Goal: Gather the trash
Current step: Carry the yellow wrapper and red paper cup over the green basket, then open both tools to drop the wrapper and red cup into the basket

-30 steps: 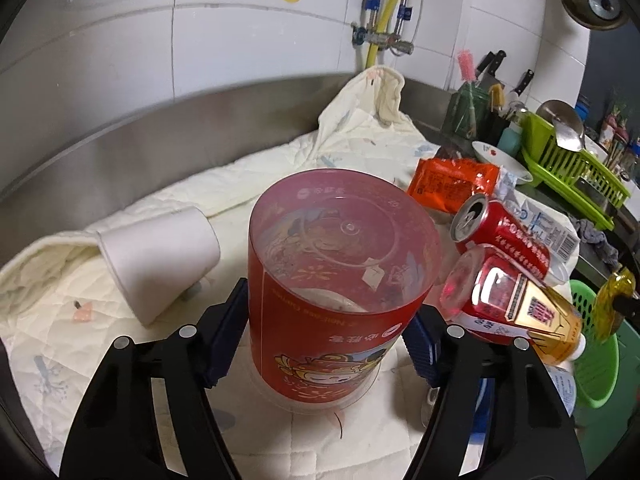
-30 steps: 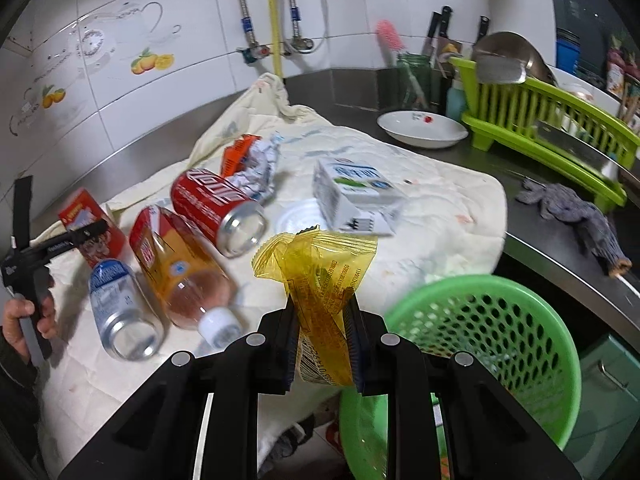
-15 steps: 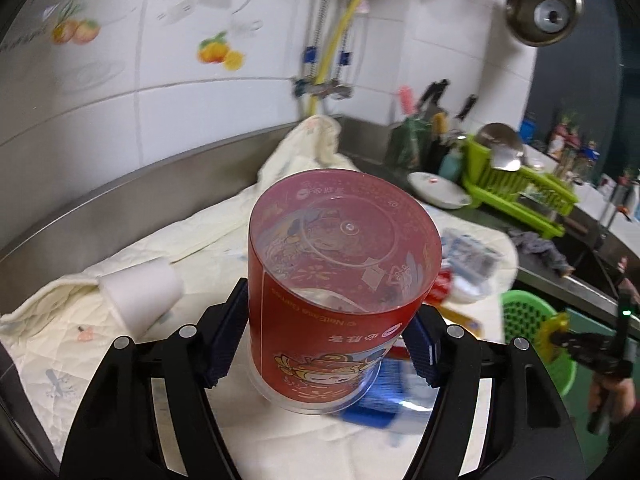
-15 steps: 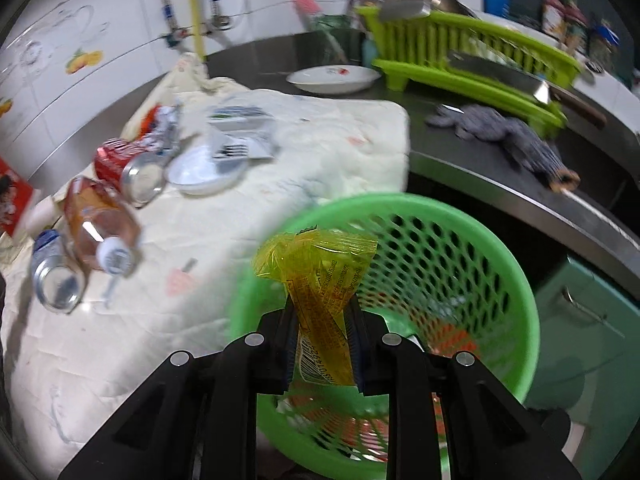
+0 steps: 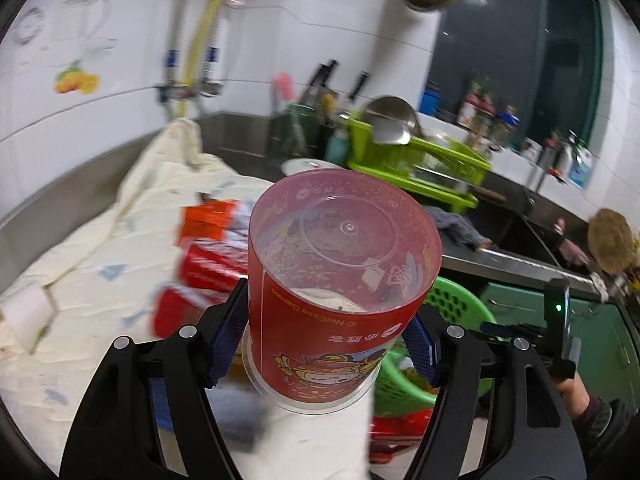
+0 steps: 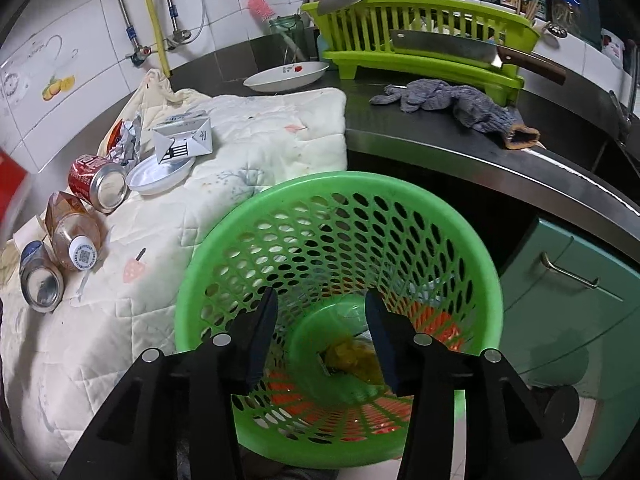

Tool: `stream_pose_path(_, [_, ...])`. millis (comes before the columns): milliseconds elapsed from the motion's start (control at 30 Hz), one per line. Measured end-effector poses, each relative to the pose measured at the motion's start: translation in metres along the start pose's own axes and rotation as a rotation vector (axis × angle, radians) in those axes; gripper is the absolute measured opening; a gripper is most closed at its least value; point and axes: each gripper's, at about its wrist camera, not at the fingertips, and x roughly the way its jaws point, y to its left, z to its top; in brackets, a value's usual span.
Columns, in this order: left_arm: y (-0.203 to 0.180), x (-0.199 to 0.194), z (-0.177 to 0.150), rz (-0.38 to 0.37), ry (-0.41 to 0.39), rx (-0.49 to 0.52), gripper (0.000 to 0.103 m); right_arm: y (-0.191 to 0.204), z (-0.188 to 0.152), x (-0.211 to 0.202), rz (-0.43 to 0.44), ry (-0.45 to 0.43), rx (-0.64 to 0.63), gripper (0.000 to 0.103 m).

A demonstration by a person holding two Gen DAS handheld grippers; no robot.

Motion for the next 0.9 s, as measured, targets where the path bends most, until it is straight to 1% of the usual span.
stream_pose_path(167, [-0.044, 0.038, -0.007, -0.075, 0.055, 0.039, 0.069, -0.011, -0.002, -0.016, -0.009, -0.031, -0.016, 0.050])
stream_pose_path(233, [-0.059, 0.053, -0.011, -0.091, 0.080, 0.051, 0.069, -0.015, -0.002, -0.021, -0.019, -0.046, -0.025, 0.053])
stream_pose_path(367, [-0.087, 0.086, -0.021, -0.129, 0.136, 0.072, 0.069, -0.026, -0.005, -0.031, -0.028, -0.064, -0.028, 0.055])
stream_pose_path(500, [-0.112, 0.112, -0.031, -0.138, 0.184, 0.116, 0.069, -0.039, -0.007, -0.036, -0.033, -0.072, -0.013, 0.057])
stream_pose_path(633, [-0.131, 0.133, -0.040, -0.149, 0.232, 0.139, 0.070, -0.048, -0.011, -0.036, -0.032, -0.070, 0.008, 0.058])
stream_pose_path(733, [-0.139, 0.143, -0.045, -0.155, 0.261, 0.146, 0.070, -0.052, -0.014, -0.034, -0.030, -0.065, 0.020, 0.058])
stream_pose_path(900, [-0.146, 0.150, -0.053, -0.154, 0.284, 0.159, 0.071, -0.054, -0.015, -0.034, -0.024, -0.065, 0.026, 0.058])
